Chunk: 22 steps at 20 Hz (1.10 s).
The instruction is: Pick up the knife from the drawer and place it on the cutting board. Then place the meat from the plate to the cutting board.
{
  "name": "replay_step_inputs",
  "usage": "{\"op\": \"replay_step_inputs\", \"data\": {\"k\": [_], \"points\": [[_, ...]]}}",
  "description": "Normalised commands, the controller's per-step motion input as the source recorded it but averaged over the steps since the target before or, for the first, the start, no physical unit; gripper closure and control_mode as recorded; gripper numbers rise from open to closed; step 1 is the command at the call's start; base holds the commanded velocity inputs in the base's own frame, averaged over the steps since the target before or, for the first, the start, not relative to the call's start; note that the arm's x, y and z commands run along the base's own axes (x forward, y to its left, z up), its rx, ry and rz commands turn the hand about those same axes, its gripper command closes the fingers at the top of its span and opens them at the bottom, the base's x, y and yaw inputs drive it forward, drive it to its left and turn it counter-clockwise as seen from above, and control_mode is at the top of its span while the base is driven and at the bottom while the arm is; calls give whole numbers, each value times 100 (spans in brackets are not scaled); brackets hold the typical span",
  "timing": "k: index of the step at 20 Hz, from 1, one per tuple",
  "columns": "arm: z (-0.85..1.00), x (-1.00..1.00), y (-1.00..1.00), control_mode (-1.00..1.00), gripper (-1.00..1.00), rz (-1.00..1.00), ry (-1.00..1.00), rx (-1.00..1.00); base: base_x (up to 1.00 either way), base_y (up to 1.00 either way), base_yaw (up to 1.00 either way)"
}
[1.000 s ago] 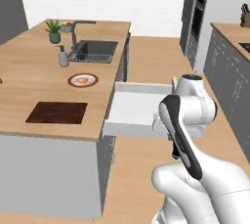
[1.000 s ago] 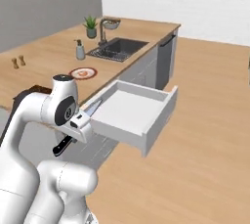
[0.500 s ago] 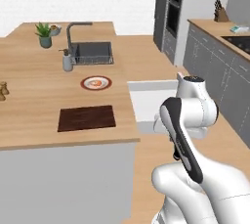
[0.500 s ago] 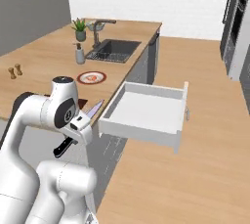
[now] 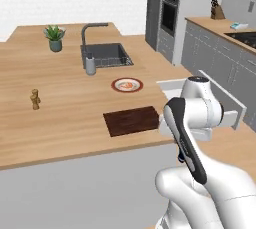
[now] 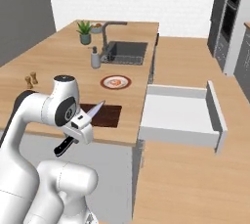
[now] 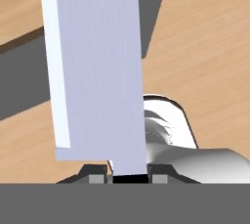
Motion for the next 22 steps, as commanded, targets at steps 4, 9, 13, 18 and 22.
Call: {"op": "replay_step_inputs", "data": {"k": [4, 9, 13, 18, 22], "points": [[0, 0, 0, 100, 100, 0, 0, 0, 37, 66, 0], [0, 0, 0, 100, 100, 0, 0, 0, 56, 15, 0], [0, 0, 0, 100, 100, 0, 0, 0, 51, 0, 0], [0, 0, 0, 100, 100, 0, 0, 0, 29, 0, 0], [0, 0, 0, 100, 100, 0, 0, 0, 0, 0, 0]]}}
